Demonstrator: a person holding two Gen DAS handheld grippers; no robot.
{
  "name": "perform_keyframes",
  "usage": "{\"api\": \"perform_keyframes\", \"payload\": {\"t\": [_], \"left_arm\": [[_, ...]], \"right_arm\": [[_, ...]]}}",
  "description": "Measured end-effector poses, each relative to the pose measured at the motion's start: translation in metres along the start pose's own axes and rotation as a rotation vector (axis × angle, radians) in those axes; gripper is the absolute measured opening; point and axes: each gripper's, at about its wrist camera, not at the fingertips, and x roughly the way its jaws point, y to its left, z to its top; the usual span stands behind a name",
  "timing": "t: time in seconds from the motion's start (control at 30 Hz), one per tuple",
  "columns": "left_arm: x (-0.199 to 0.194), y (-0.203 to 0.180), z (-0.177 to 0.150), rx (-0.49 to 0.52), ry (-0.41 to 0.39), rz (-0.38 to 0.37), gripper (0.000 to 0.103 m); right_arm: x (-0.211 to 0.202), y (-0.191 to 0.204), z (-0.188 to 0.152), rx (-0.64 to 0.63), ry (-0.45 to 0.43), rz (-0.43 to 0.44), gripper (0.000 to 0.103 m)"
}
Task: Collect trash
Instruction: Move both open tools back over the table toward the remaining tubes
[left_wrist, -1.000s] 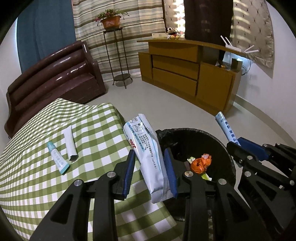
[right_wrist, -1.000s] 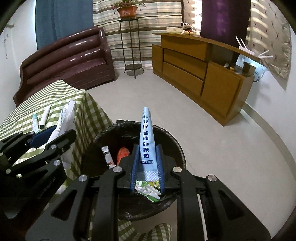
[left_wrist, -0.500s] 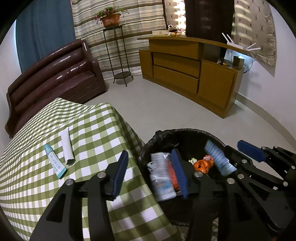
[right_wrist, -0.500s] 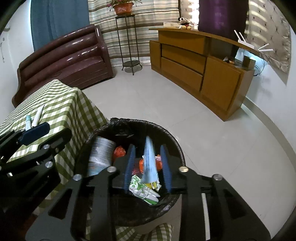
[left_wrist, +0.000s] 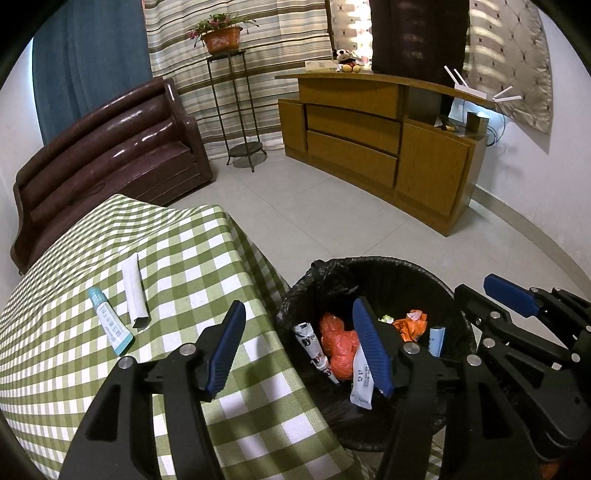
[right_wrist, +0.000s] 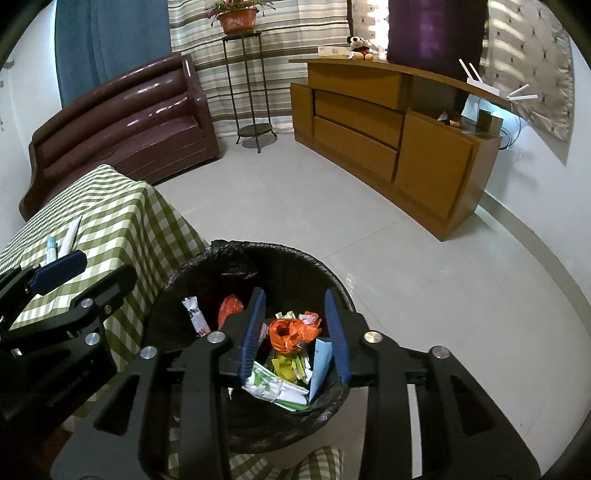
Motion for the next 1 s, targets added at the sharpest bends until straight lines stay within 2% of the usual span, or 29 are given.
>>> {"api": "perform_keyframes", "payload": {"t": [0.27,0.4,1.0], "left_arm": [[-0.004,0.008,-0.001,-0.019,0.0,0.0,0.061],[-0.009,0.013,-0.004,-0.03,-0.006,0.005,0.061],[-0.033,0.06,-0.024,-0.123,-0.004,0.052,0.063]], "right_arm": [[-0.005,-0.003,0.002,-0.002,-0.011,-0.008,0.042],[-0.007,0.0,0.002,-0.005,-0.018,-0.009,0.048],[-0.017,0.029,0.001,-0.056,-0.021,0.019,0.049]]}}
